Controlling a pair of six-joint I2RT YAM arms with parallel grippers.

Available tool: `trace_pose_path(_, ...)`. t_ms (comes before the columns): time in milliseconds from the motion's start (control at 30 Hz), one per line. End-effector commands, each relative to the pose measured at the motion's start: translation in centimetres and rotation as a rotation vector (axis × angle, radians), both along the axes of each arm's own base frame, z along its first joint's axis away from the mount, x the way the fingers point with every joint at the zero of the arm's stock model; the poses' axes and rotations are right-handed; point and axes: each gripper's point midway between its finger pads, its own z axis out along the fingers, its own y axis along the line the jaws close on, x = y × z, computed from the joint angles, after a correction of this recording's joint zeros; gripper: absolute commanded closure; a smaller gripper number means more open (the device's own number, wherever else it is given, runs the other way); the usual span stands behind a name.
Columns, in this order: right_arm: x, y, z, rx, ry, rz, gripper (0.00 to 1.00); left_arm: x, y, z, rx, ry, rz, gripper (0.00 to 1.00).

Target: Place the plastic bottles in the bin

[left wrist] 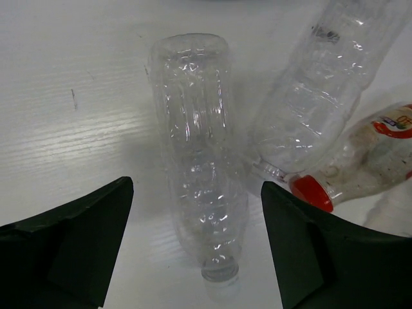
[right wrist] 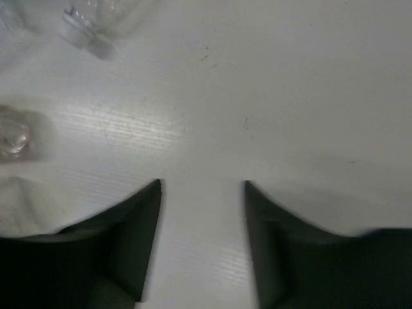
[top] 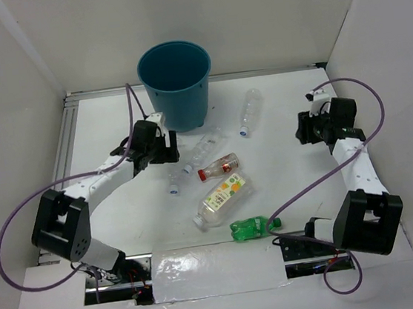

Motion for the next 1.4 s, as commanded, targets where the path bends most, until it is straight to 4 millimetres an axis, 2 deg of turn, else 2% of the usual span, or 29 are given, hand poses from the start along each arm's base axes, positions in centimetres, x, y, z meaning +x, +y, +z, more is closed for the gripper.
trace_pose_path(0, 0.4, 0.3, 1.9, 0.014, -0.031, 0.029, 0.29, 2.3, -0.5, -0.7, 0.046, -0.018, 0.059, 0.05)
trace_pose_path(33, 0.6, 0.4, 2.1, 0.016, -0.043, 0.036, 0.19, 2.4, -0.7, -2.6, 0.076, 0.020, 0.068, 0.05)
trace_pose_path(67, 0.6, 0.4, 2.1, 0.016, -0.043, 0.036, 0.19, 2.8, -0.9, -2.0, 0.069, 0.006, 0.069, 0.05)
trace_pose_path(167, 0.7, 0.6, 2.5, 0.019, -0.053, 0.043, 0.15, 2.8, -1.1, -5.3, 0.123, 0.067, 0.079, 0.11)
trace_pose_path(233, 1.0, 1.0, 2.4, 0.025, -0.054, 0.061, 0.15, 2.7, -1.8, -6.1, 0.134, 0.080, 0.074, 0.32)
trace_pose_path(300, 1.4, 1.4, 2.7, 0.029, -0.064, 0.068, 0.15, 2.6, -1.8, -6.6, 0.140, 0.091, 0.073, 0.44)
trace_pose_path(333, 1.8, 1.7, 2.7, 0.036, -0.068, 0.072, 0.15, 2.1, -2.0, -6.9, 0.146, 0.099, 0.062, 0.59)
trace_pose_path(433, 3.2, 1.8, 2.9, 0.056, -0.076, 0.064, 0.20, 0.7, -2.3, -5.5, 0.130, 0.070, 0.040, 0.80)
trace_pose_path(467, 3.9, 2.3, 3.4, 0.089, -0.079, 0.054, 0.23, 0.3, -2.5, -4.4, 0.125, 0.044, 0.022, 0.89)
trace_pose_path(500, 4.4, 2.8, 2.6, 0.136, -0.041, 0.036, 0.27, -1.0, -3.2, -1.8, 0.099, -0.008, -0.025, 0.91)
trace_pose_path(600, 6.6, 4.7, 3.3, 0.190, -0.035, 0.047, 0.29, -3.0, -5.4, 3.8, 0.032, -0.124, -0.151, 0.96)
trace_pose_path(633, 7.3, 5.1, 3.2, 0.205, -0.022, 0.039, 0.29, -3.6, -5.9, 7.8, -0.025, -0.212, -0.179, 0.97)
trace_pose_path(667, 8.2, 5.3, 1.8, 0.232, 0.026, -0.013, 0.23, -4.6, -7.0, 9.8, -0.072, -0.237, -0.246, 0.97)
trace_pose_path(700, 9.5, 6.2, 2.6, 0.233, 0.016, -0.033, 0.17, -4.3, -7.5, 13.6, -0.113, -0.316, -0.264, 0.98)
trace_pose_path(767, 11.4, 6.3, 0.7, 0.248, 0.071, -0.131, 0.00, -4.3, -8.1, 18.2, -0.171, -0.409, -0.293, 1.00)
trace_pose_path(800, 12.4, 6.7, 1.4, 0.259, 0.065, -0.131, 0.00, -3.8, -8.4, 20.0, -0.190, -0.446, -0.292, 1.00)
trace_pose_path(833, 12.9, 7.5, 1.1, 0.280, 0.078, -0.118, 0.00, -3.0, -8.7, 24.3, -0.232, -0.539, -0.275, 1.00)
trace_pose_path(867, 13.4, 8.0, -0.4, 0.316, 0.121, -0.128, 0.00, -2.3, -9.0, 26.1, -0.248, -0.579, -0.261, 1.00)
trace_pose_path(900, 13.9, 8.6, -0.2, 0.330, 0.122, -0.117, 0.00, -0.6, -9.3, 26.5, -0.244, -0.593, -0.236, 0.99)
trace_pose_path(933, 14.2, 8.6, -0.7, 0.338, 0.134, -0.125, 0.00, 0.4, -9.6, 30.4, -0.287, -0.686, -0.212, 0.99)
trace_pose_path(967, 14.4, 9.1, -1.9, 0.346, 0.159, -0.127, 0.00, 1.8, -9.5, 31.3, -0.290, -0.715, -0.179, 0.99)
trace_pose_path(1067, 15.0, 9.4, -2.7, 0.359, 0.167, -0.144, 0.00, 6.9, -9.4, 33.5, -0.273, -0.800, -0.054, 0.99)
trace_pose_path(1100, 15.3, 9.5, -3.1, 0.367, 0.169, -0.151, 0.00, 8.5, -8.5, 33.7, -0.255, -0.818, 0.021, 1.00)
trace_pose_path(1133, 15.5, 9.5, -3.0, 0.368, 0.160, -0.149, 0.00, 10.3, -9.0, 33.5, -0.276, -0.817, 0.044, 1.00)
trace_pose_path(1233, 16.3, 9.6, -4.0, 0.381, 0.175, -0.163, 0.00, 13.7, -6.8, 33.8, -0.376, -0.834, 0.185, 1.00)
trace_pose_path(1267, 16.6, 9.6, -4.0, 0.391, 0.177, -0.171, 0.00, 14.3, -6.2, 34.9, -0.421, -0.850, 0.212, 0.99)
trace_pose_path(1300, 16.5, 9.8, -4.9, 0.399, 0.199, -0.163, 0.00, 16.0, -5.1, 33.9, -0.429, -0.833, 0.253, 0.99)
trace_pose_path(1333, 16.8, 10.1, -4.4, 0.415, 0.192, -0.160, 0.00, 16.6, -4.9, 33.8, -0.488, -0.807, 0.274, 0.99)
trace_pose_path(1367, 17.0, 10.1, -4.7, 0.415, 0.198, -0.161, 0.00, 17.0, -4.6, 35.2, -0.537, -0.813, 0.277, 0.99)
